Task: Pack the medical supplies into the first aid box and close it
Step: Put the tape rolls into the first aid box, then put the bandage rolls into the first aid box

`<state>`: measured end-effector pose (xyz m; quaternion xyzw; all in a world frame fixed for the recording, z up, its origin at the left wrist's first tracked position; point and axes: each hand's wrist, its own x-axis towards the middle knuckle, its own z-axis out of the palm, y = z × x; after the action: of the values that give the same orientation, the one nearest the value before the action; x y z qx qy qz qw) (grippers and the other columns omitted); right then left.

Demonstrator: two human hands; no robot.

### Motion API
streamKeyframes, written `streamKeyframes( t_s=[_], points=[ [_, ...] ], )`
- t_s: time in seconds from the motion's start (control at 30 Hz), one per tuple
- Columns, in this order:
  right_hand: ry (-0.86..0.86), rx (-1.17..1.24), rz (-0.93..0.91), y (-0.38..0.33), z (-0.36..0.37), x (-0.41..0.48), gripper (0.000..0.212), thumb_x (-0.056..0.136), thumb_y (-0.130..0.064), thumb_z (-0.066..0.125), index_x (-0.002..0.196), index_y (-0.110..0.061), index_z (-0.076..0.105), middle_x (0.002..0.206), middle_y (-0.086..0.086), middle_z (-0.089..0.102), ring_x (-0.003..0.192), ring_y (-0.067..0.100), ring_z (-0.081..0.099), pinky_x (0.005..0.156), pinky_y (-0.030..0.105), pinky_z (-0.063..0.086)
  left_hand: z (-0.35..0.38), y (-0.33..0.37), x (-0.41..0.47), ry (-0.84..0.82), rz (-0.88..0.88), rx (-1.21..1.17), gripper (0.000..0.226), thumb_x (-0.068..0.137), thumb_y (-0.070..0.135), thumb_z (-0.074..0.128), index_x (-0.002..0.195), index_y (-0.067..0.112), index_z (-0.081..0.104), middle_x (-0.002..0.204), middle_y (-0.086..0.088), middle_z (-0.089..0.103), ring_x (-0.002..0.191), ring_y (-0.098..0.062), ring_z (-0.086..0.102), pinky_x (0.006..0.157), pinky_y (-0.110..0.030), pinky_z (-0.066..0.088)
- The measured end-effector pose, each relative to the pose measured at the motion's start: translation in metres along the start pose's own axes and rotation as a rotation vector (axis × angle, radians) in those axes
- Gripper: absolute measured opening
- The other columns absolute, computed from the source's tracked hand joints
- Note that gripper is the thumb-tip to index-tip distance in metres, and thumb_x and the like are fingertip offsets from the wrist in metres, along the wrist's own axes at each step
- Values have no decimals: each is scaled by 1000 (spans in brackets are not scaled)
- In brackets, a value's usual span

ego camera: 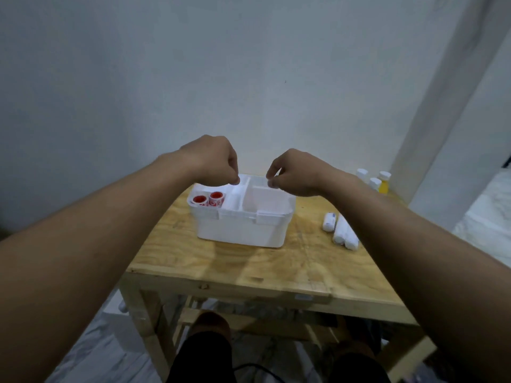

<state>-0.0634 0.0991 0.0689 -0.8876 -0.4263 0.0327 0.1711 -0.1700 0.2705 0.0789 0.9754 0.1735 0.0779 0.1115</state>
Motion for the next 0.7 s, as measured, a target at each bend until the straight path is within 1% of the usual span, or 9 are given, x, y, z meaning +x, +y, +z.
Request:
streamKeyframes(
  t_s=[0.07, 0.17, 0.23, 0.33, 0.4, 0.47, 0.53, 0.63, 0.7],
  points=[
    [18, -15, 46, 16, -11, -12, 25, 90, -19, 61, 111, -17, 76, 110, 1, 71, 102, 20, 63, 79, 27, 46, 3, 20, 2, 49, 63, -23, 7, 84, 33, 74, 88, 29, 72, 86, 13, 66, 90, -17, 64, 79, -34, 54],
    [33, -40, 126, 41, -25, -30, 30, 90, -11, 57, 113, -17, 76, 113, 2, 71, 98, 18, 61, 78, 24, 41, 12, 55, 6, 114, 162, -92, 12, 84, 34, 72, 96, 30, 70, 88, 12, 67, 90, -17, 62, 80, -34, 53],
    [51, -43, 173, 56, -31, -39, 30, 90, -10, 57, 113, -16, 76, 112, 2, 71, 100, 18, 62, 76, 26, 43, 19, 77, 8, 144, 210, -121, 12, 85, 32, 71, 97, 31, 70, 90, 12, 68, 89, -16, 62, 79, -34, 52],
    [66, -48, 263, 84, -33, -54, 26, 89, -11, 60, 108, -17, 77, 107, 1, 72, 97, 17, 63, 74, 27, 46, 36, 117, 12, 137, 276, -142, 12, 87, 28, 69, 98, 27, 72, 94, 8, 68, 91, -17, 64, 81, -36, 54],
    [69, -72, 321, 106, -28, -60, 22, 88, -15, 62, 103, -16, 78, 105, 3, 73, 97, 19, 65, 78, 31, 52, 51, 140, 17, 102, 303, -125, 14, 86, 27, 69, 100, 25, 73, 100, 3, 69, 94, -20, 65, 84, -38, 56],
    [75, -92, 376, 125, -20, -65, 21, 85, -19, 64, 101, -13, 76, 102, 6, 73, 96, 22, 65, 82, 34, 55, 69, 158, 24, 65, 306, -98, 16, 85, 24, 69, 100, 22, 74, 102, 1, 71, 96, -22, 66, 84, -38, 56],
    [67, -108, 431, 142, -13, -71, 23, 84, -23, 66, 102, -11, 73, 100, 8, 71, 94, 24, 64, 75, 32, 53, 87, 172, 32, 48, 289, -74, 14, 85, 20, 68, 97, 18, 74, 98, -2, 72, 93, -24, 67, 81, -39, 58],
    [79, -128, 481, 161, -1, -76, 22, 84, -27, 67, 97, -9, 68, 94, 10, 68, 82, 25, 60, 63, 30, 44, 112, 183, 39, 57, 239, -43, 13, 85, 17, 68, 96, 14, 73, 96, -6, 70, 87, -28, 68, 79, -43, 60],
    [112, -107, 511, 171, 8, -79, 24, 83, -31, 67, 98, -12, 66, 96, 9, 69, 81, 25, 62, 64, 32, 49, 127, 186, 41, 55, 201, -28, 13, 87, 14, 68, 100, 13, 71, 100, -8, 69, 87, -28, 67, 77, -42, 60]
  ],
)
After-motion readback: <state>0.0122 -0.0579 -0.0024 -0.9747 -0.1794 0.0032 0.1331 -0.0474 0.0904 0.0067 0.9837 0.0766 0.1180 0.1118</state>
